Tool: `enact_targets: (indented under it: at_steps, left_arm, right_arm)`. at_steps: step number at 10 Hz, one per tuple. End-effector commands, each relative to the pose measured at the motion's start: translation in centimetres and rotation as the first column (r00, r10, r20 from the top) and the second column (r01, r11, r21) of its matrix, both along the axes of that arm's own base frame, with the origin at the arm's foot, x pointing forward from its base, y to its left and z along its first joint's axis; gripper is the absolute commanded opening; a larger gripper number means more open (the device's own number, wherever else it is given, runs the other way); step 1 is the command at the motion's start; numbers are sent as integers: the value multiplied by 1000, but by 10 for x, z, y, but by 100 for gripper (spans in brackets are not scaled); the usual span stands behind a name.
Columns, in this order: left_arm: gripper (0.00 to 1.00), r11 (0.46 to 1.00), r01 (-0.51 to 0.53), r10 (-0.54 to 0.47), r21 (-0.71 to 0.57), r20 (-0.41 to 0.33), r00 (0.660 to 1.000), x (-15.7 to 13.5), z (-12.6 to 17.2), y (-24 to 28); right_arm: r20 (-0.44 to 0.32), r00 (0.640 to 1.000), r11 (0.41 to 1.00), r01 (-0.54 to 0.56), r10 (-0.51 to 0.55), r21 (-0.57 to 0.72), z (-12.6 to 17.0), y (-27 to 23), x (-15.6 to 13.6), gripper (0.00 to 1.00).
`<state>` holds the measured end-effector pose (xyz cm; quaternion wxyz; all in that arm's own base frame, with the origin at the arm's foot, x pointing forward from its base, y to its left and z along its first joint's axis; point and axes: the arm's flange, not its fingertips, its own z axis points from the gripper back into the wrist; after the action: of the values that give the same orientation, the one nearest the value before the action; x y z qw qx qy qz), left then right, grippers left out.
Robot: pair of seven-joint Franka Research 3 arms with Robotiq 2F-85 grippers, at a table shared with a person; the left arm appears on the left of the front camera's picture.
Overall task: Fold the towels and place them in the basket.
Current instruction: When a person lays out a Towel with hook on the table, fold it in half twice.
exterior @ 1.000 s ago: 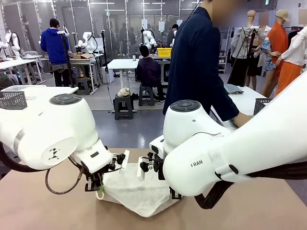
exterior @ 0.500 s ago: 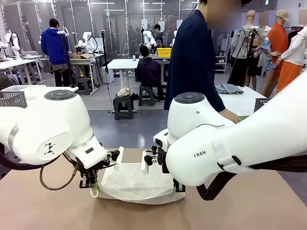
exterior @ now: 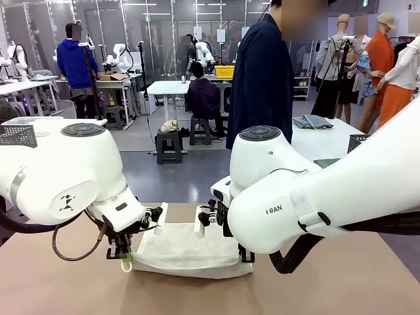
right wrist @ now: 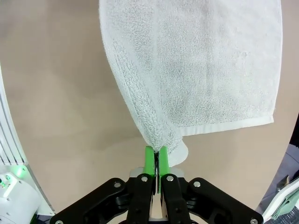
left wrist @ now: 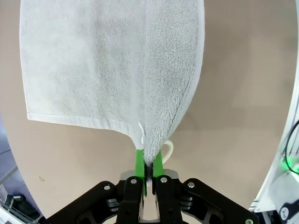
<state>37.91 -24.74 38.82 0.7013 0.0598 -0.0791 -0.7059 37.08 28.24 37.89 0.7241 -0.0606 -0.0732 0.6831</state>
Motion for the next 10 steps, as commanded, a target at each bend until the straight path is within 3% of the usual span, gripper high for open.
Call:
enact_targets:
  at_steps: [1,2,7,10]
  left_arm:
    - [8,1000,1,-1,-4,6,1000,1,1,0]
    - [8,1000,0,0,0,0,1000,0,0,0]
    - [8,1000,-1,1,18,8,1000,62,-3,5]
    - [8,1000,4,-3,22,-31,999,93,-11,-2]
  right_arm:
    - [2,1000,1000,1,-1,4,1,0,0,4]
    - [0,1000,1000,0,0,0,0,0,0,4]
    - [-27,999,999,22,-21,24,-17,-3,66,4]
    - [-26,999,999,30,-30,14,-21,0,93,4]
